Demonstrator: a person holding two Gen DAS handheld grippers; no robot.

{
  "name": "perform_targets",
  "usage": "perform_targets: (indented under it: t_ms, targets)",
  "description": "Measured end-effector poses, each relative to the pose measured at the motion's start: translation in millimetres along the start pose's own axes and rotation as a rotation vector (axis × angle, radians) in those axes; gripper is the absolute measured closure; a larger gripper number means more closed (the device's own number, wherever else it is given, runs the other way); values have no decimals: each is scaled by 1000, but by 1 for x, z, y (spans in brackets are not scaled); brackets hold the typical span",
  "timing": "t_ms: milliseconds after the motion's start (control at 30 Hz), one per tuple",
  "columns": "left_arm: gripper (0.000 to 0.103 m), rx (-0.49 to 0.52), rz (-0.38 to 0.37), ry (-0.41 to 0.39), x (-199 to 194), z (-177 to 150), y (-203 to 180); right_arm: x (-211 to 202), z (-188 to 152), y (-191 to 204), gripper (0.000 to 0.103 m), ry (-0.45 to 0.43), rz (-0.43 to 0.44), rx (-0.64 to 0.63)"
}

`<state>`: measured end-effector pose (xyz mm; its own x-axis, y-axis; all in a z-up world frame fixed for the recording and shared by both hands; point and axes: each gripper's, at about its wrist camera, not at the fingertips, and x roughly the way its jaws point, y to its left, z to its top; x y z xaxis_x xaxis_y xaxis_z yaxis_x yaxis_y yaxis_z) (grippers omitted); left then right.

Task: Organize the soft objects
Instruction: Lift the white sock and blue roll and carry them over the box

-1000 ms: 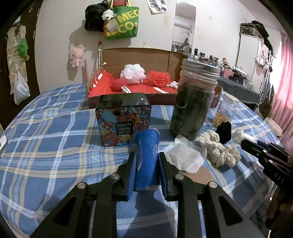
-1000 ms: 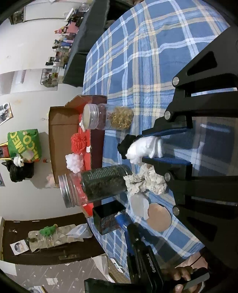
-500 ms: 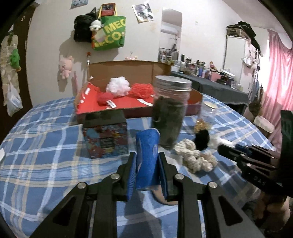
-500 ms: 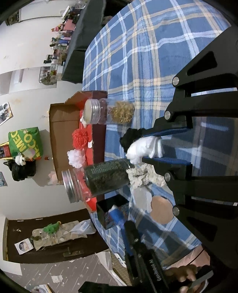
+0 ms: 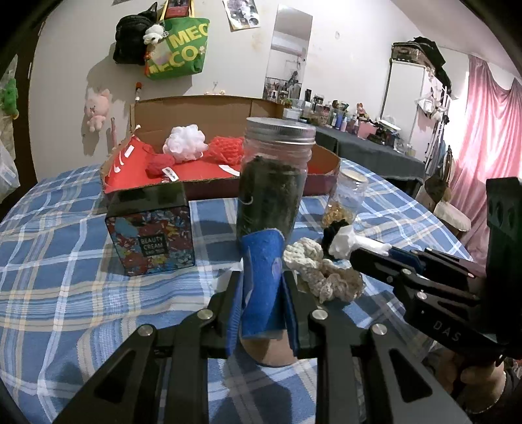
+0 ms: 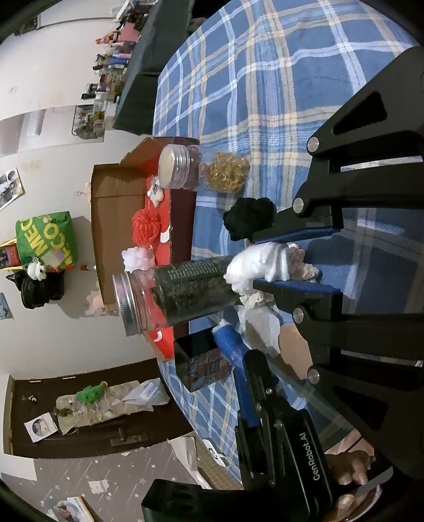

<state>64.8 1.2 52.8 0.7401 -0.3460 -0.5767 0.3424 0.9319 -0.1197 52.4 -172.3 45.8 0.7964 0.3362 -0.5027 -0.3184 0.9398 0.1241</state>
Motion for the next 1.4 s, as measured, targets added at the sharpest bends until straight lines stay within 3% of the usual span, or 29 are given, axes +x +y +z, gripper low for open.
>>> perform_targets:
  t_ms: [233,900,1267,1400]
  targets:
    - [78,-38,19,23,-2,-3,15,-5,-3,-10,83,6,-27,11]
    - [78,-101,189,77,-21,-23,72,-21,-8,-64,83,31,-172,76]
    - [78,-139,268,74,-21,-6,111,-13,7,-95,83,64,-220,106]
    - [78,-128,265,76,-14,6,122,-6,16,-109,83,85,-207,129]
